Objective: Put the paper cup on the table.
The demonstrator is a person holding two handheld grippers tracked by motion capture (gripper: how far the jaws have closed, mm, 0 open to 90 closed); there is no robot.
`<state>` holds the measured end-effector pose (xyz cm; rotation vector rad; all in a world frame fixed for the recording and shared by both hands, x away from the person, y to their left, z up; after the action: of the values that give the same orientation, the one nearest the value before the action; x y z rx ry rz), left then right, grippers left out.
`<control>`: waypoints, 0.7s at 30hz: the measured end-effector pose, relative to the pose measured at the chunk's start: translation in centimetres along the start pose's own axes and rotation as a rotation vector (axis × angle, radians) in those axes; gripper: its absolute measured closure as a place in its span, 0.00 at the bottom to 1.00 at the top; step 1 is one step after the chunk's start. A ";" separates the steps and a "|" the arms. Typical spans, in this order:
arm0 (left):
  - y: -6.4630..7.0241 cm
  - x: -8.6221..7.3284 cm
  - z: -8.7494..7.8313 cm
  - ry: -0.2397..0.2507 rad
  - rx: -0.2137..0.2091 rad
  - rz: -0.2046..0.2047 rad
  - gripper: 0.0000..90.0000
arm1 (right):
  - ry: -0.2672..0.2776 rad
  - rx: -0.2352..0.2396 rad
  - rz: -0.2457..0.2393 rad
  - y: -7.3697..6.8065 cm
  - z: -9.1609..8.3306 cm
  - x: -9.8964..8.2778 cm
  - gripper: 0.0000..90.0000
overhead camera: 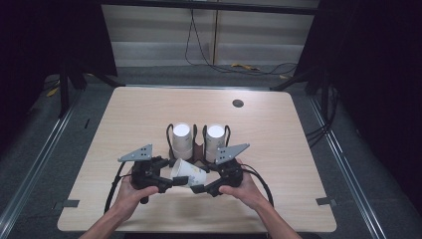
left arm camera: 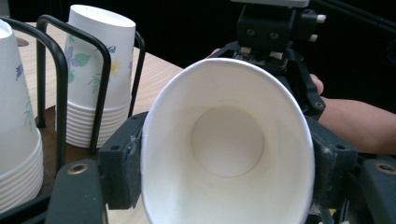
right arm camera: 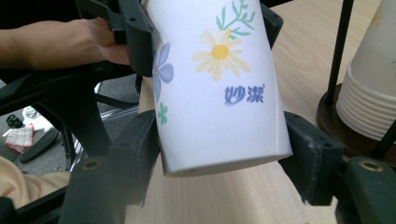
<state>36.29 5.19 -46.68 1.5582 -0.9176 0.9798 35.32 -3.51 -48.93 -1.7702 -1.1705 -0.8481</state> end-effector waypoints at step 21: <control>-0.4 0.4 -0.1 -0.052 0.035 0.024 0.32 | -0.001 -0.057 0.051 1.4 -0.5 -0.5 0.17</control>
<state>36.80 5.35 -46.44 1.6119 -0.9617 0.9808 36.41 -4.42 -49.53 -1.8394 -1.1066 -0.8582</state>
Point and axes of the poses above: each handheld gripper's, and its own axes: z roughly forward along the jaws, x roughly out of its top, y roughly to its right, the point moved 10 cm from there along z, roughly forward along the jaws, and after that the axes turned 2 degrees about y, right-handed, at the moved point
